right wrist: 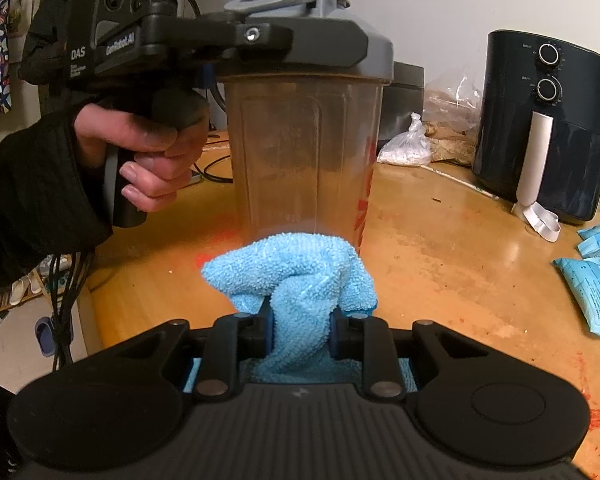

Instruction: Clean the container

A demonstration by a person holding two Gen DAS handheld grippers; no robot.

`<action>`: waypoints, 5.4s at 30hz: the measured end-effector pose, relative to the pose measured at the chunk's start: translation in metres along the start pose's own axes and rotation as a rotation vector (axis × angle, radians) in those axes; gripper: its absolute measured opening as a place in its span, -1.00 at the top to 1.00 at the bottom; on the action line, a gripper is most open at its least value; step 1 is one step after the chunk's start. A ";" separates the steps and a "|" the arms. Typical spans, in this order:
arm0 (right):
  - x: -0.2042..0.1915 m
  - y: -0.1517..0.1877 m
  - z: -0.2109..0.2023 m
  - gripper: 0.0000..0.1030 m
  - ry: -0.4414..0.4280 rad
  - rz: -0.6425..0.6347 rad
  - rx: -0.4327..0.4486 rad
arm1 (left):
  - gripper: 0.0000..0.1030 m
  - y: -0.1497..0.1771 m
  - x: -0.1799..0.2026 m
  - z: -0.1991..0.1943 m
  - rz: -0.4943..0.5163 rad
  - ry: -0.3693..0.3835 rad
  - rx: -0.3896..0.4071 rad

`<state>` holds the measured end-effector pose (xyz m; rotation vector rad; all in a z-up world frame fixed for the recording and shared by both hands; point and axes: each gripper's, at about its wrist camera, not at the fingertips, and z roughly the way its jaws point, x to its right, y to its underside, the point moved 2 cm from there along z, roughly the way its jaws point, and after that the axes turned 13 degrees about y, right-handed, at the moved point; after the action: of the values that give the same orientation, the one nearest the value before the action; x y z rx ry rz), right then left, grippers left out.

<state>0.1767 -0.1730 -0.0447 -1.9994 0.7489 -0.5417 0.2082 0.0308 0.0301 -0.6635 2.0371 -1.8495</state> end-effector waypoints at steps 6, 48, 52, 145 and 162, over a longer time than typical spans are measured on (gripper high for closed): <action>0.002 -0.001 -0.004 0.60 -0.003 0.017 0.029 | -0.85 0.000 -0.002 0.000 -0.002 0.001 -0.001; 0.007 -0.025 -0.056 0.60 0.041 0.126 0.358 | -0.85 0.003 -0.001 0.000 -0.005 -0.003 -0.004; 0.008 -0.026 -0.056 0.60 0.040 0.126 0.355 | -0.85 0.003 -0.001 0.000 -0.007 -0.003 -0.003; 0.033 0.028 -0.072 0.58 0.094 0.232 0.451 | -1.00 -0.002 0.011 -0.005 0.048 -0.111 -0.026; 0.038 0.027 -0.065 0.58 0.089 0.230 0.442 | -1.00 -0.003 0.036 0.000 0.026 -0.305 0.004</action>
<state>0.1545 -0.2494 -0.0331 -1.4695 0.8204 -0.6028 0.1777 0.0115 0.0362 -0.8562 1.8346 -1.6231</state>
